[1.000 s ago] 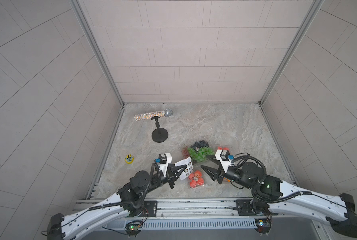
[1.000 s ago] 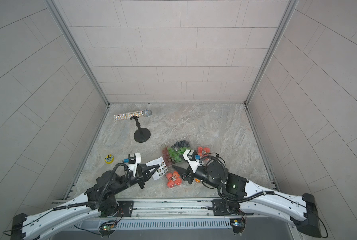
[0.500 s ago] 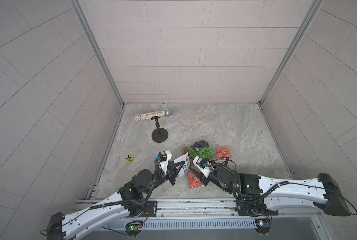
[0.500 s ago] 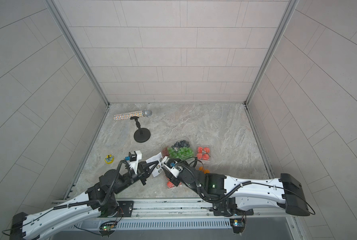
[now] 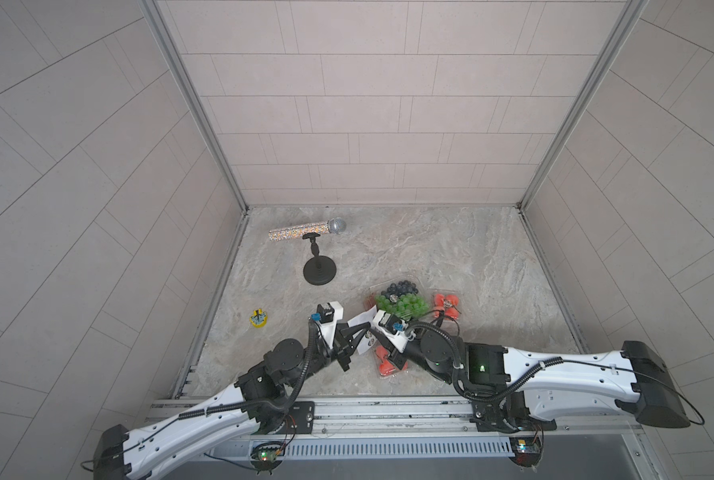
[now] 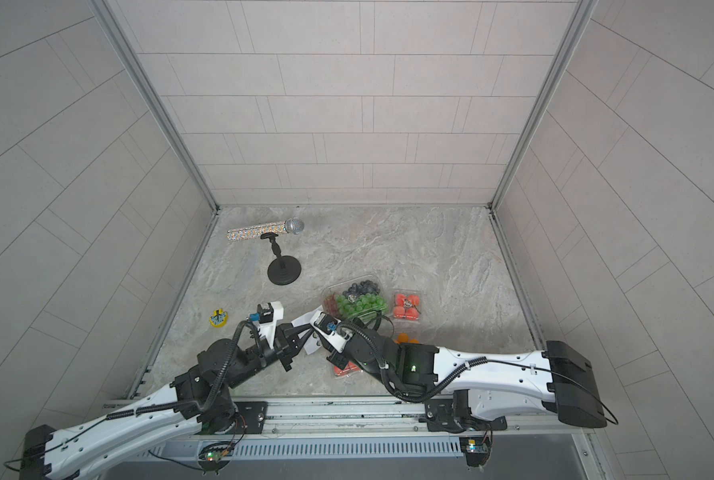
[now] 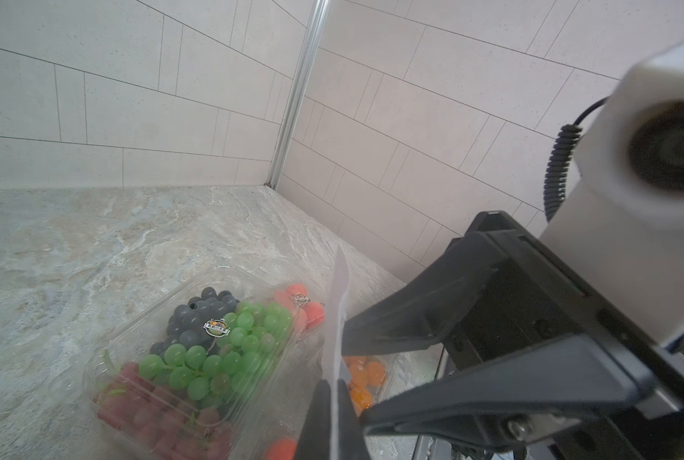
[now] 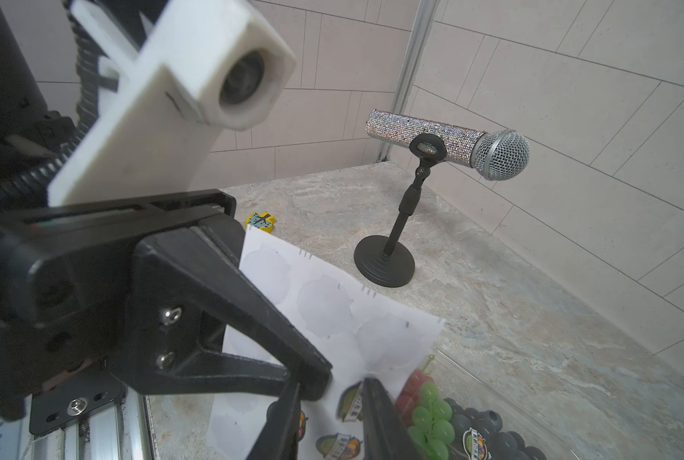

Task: Label fruit boxes
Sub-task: Tear off the label from the label sticker.

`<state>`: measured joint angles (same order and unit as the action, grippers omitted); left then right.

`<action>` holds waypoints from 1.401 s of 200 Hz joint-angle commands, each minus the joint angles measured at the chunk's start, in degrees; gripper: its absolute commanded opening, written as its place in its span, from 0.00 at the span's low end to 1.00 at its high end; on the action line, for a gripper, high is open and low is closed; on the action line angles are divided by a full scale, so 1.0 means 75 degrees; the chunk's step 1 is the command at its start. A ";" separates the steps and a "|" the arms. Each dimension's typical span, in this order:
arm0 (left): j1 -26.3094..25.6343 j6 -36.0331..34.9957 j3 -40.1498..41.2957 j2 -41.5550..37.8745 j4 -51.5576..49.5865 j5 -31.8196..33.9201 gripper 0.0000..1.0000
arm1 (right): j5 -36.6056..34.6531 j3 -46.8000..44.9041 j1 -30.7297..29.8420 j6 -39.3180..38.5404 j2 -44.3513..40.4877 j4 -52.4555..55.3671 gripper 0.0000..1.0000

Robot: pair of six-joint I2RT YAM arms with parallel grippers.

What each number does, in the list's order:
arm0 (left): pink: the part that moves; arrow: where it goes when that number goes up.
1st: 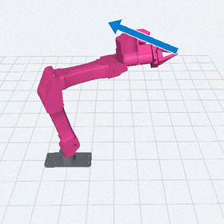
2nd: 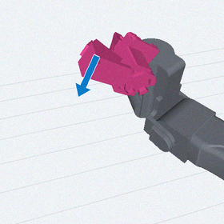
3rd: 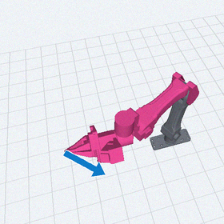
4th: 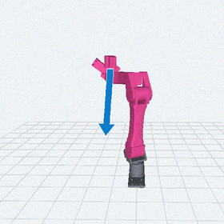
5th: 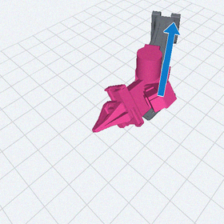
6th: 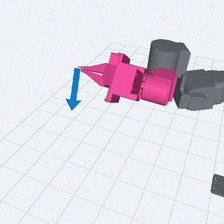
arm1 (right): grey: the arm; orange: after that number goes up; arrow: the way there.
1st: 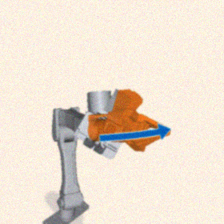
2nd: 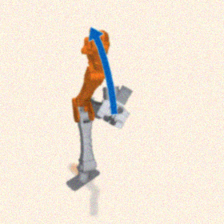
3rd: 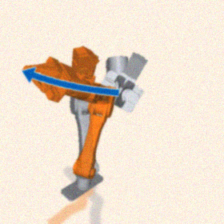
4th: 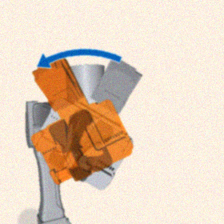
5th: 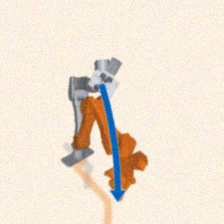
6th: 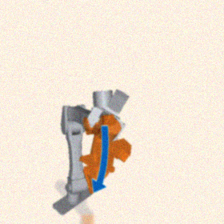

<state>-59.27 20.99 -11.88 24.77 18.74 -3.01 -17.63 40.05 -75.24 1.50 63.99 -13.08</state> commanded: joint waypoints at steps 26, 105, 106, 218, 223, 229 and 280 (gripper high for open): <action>0.0017 0.0026 -0.0157 -0.0163 0.0053 -0.0550 0.00 | -0.0185 0.0030 0.0210 0.0011 -0.0002 -0.0230 0.21; 0.0015 0.0001 -0.0163 -0.0119 0.0033 -0.0459 0.00 | -0.0261 -0.0082 0.0348 0.0067 -0.0161 -0.0097 0.00; 0.0021 0.0002 -0.0163 -0.0117 0.0032 -0.0457 0.00 | -0.0274 -0.0086 0.0345 0.0068 -0.0175 -0.0090 0.00; 0.0007 0.0050 -0.0130 -0.0249 -0.0169 -0.0140 0.00 | -0.0064 -0.0554 0.0417 0.0167 -0.1267 0.0513 0.02; 0.0015 0.0053 -0.0127 -0.0234 -0.0156 -0.0149 0.00 | 0.0169 -0.0544 0.0411 0.0170 -0.1261 0.0548 0.15; 0.0012 0.0049 -0.0139 -0.0223 -0.0149 -0.0150 0.00 | 0.0423 -0.0487 0.0400 0.0126 -0.1235 0.0607 0.27; 0.0015 0.0049 -0.0162 -0.0210 -0.0144 -0.0232 0.00 | 0.0834 -0.0186 0.0389 0.0140 -0.0691 0.0538 0.44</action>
<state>-58.96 21.12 -11.88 23.29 16.80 -4.45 -12.82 36.91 -72.25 2.66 57.39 -9.39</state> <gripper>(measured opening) 0.040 0.433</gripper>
